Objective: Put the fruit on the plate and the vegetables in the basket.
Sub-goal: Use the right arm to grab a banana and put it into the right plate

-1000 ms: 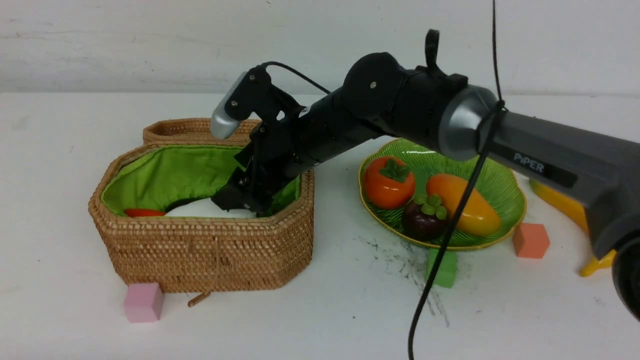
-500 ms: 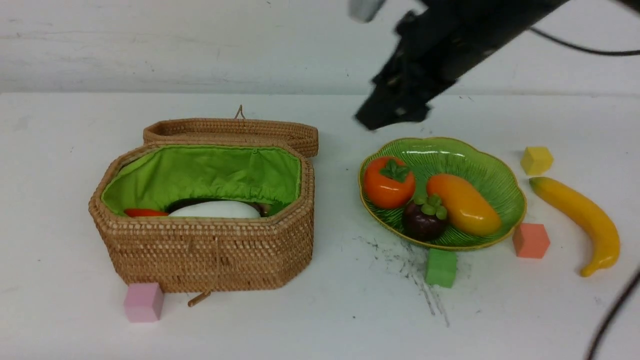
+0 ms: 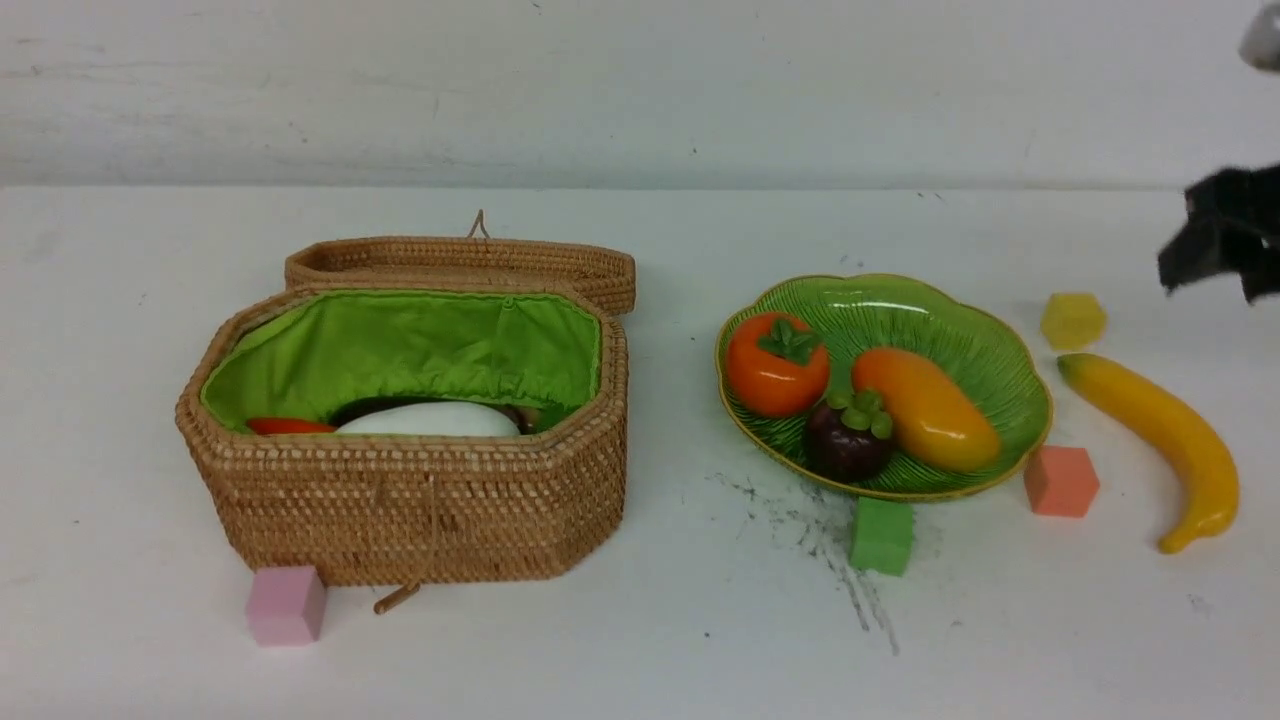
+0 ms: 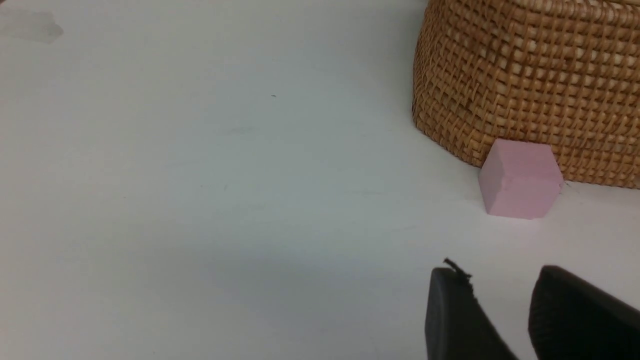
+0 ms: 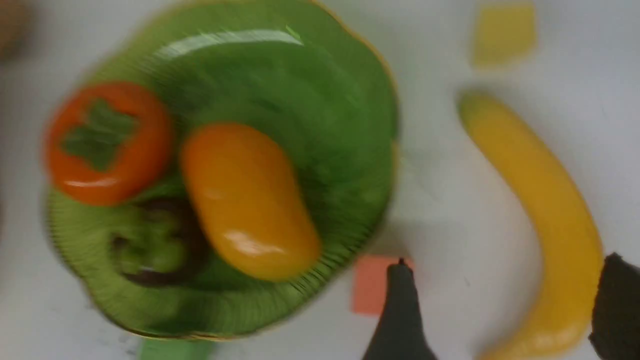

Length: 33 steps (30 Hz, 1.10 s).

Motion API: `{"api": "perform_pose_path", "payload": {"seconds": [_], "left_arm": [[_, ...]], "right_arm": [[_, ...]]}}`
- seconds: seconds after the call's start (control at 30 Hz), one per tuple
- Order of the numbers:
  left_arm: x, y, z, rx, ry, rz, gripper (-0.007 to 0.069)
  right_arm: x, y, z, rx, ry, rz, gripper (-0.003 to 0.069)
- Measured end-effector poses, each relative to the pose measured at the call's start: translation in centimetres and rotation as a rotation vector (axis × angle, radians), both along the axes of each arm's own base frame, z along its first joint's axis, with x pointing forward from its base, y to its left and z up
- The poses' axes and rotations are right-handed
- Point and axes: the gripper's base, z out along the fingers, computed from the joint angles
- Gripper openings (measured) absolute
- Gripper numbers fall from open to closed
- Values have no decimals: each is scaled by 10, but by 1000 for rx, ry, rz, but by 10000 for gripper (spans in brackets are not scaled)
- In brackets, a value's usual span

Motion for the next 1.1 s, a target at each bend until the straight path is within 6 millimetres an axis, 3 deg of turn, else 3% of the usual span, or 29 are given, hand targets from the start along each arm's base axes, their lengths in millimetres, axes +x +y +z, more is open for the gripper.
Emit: {"api": "perform_pose_path", "payload": {"seconds": [0.17, 0.4, 0.77, 0.9, 1.0, 1.03, 1.1], "left_arm": [[0, 0, 0, 0, 0, 0, 232], [0, 0, 0, 0, 0, 0, 238], [0, 0, 0, 0, 0, 0, 237], [0, 0, 0, 0, 0, 0, 237], [0, 0, 0, 0, 0, 0, 238], [0, 0, 0, 0, 0, 0, 238], [0, 0, 0, 0, 0, 0, 238]], "right_arm": [[7, -12, -43, 12, 166, -33, 498], [29, -18, -77, -12, 145, -78, 526], [51, -33, -152, -196, 216, 36, 529], [54, -34, -156, -200, 225, 41, 489], [54, -34, -156, -205, 236, 57, 403], [53, -34, -156, -211, 247, 71, 336], [52, -34, -156, -213, 259, 78, 332]]}}
